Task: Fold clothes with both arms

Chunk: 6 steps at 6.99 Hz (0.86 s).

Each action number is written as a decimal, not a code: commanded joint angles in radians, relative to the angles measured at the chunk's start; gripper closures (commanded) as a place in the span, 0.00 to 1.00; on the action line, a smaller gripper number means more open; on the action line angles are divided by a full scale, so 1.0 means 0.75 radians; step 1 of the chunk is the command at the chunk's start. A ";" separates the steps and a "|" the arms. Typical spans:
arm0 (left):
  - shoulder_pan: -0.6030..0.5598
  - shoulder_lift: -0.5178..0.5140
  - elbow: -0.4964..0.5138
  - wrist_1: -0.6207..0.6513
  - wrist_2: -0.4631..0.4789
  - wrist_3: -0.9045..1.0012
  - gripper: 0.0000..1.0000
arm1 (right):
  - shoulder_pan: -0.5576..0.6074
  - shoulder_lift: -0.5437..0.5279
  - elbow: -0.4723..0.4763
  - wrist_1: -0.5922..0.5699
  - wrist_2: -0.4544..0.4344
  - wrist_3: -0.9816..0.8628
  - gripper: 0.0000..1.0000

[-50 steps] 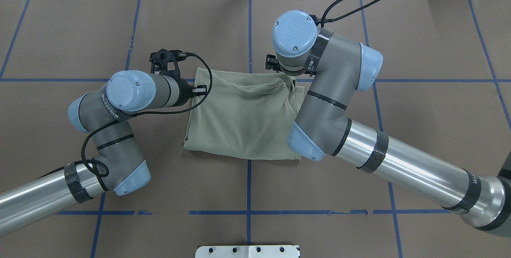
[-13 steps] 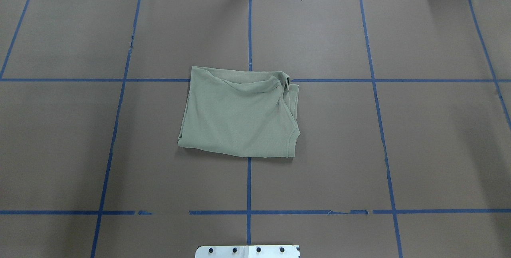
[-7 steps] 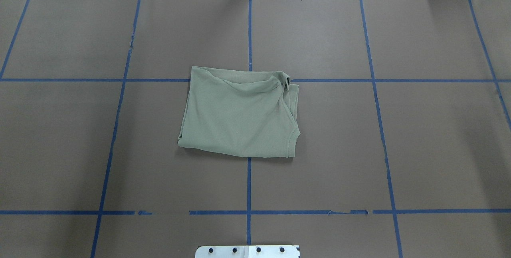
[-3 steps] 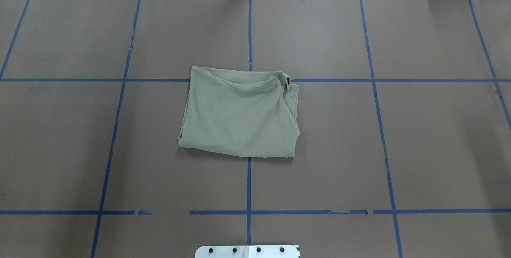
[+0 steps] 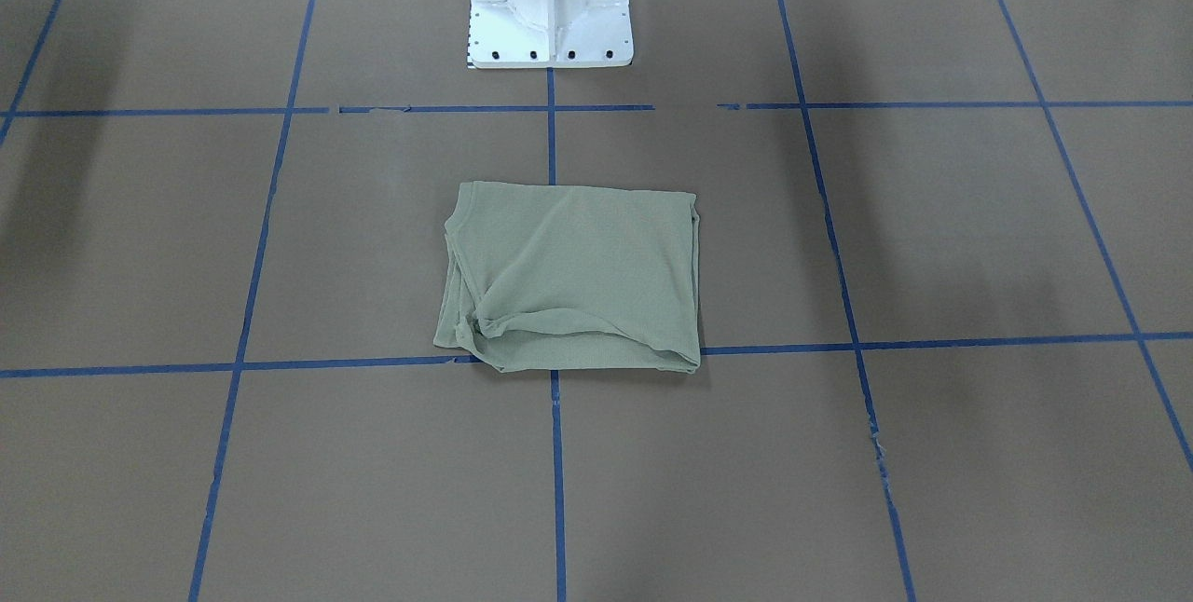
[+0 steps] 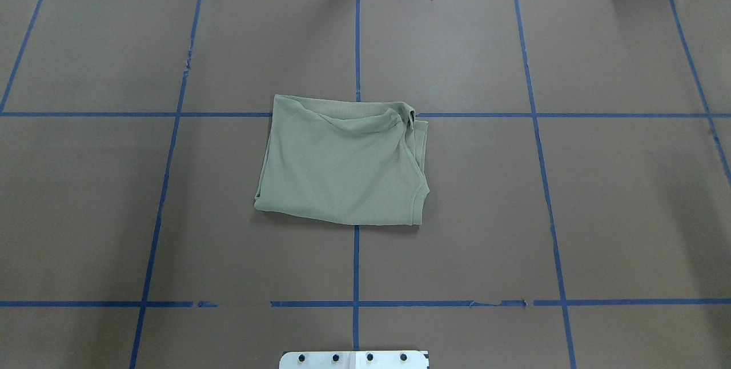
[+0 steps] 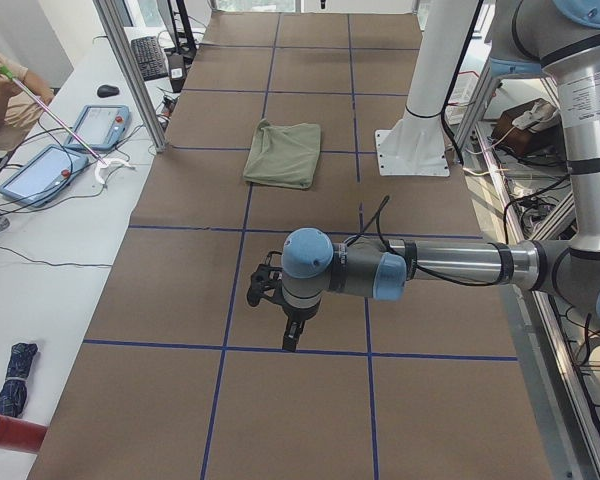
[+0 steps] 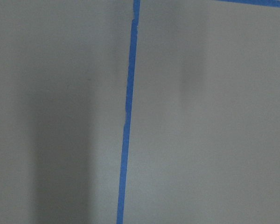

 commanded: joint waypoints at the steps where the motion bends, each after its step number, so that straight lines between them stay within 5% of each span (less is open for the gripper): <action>1: 0.000 0.001 0.001 0.000 -0.001 -0.002 0.00 | 0.000 0.000 -0.008 0.001 0.000 0.000 0.00; 6: 0.002 -0.002 0.003 0.000 0.001 0.000 0.00 | 0.000 0.000 -0.020 0.001 0.000 0.000 0.00</action>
